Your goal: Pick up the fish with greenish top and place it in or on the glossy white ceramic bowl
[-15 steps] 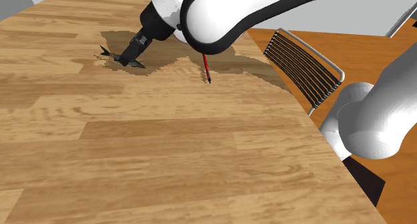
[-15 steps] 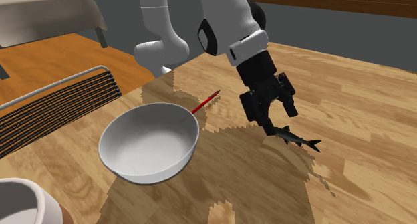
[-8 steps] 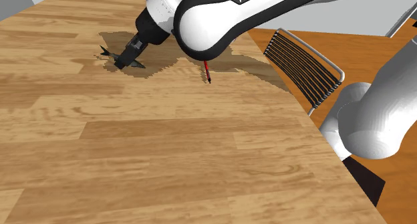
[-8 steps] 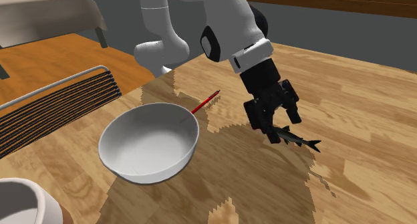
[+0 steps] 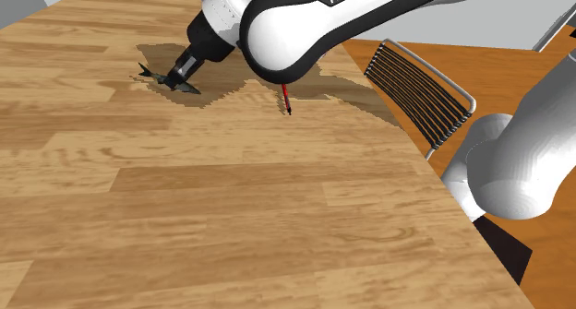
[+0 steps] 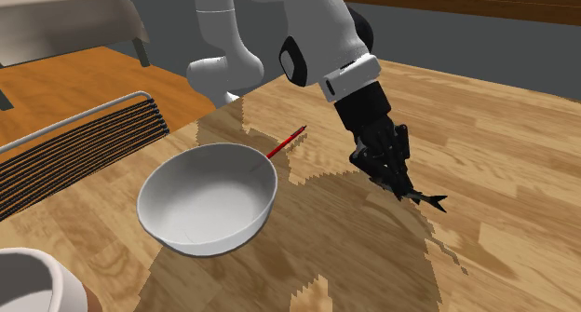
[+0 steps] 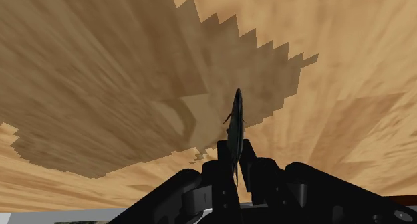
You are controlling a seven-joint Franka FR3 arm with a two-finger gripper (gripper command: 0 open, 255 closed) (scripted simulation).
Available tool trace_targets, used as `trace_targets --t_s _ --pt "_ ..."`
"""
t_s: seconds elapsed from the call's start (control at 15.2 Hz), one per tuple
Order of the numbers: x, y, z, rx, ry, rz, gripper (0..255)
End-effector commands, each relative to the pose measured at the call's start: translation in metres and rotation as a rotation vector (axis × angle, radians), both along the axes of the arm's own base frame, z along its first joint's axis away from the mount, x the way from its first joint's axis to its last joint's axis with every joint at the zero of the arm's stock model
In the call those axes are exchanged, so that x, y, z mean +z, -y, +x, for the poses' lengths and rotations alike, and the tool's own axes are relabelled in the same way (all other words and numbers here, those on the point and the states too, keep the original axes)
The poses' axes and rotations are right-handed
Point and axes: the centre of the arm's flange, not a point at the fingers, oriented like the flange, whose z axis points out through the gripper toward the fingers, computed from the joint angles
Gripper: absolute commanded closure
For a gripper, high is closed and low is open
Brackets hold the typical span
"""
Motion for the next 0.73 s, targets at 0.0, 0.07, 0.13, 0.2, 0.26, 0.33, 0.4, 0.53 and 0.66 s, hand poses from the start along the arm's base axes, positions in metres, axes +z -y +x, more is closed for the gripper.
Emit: trace_targets --t_s 0.0,0.07,0.13,0.2,0.26,0.33,0.4,0.53,0.66 --pt "0.000 0.000 0.000 0.000 0.000 0.000 255" --pt "0.000 0.000 0.000 0.000 0.000 0.000 255" --pt "0.000 0.000 0.000 0.000 0.000 0.000 255" --pt "0.000 0.000 0.000 0.000 0.000 0.000 255" --pt "0.000 0.000 0.000 0.000 0.000 0.000 255" --pt "0.000 0.000 0.000 0.000 0.000 0.000 255" --pt "0.005 0.000 0.000 0.000 0.000 0.000 255" --pt "0.016 0.000 0.000 0.000 0.000 0.000 255" --pt "0.026 0.000 0.000 0.000 0.000 0.000 255"
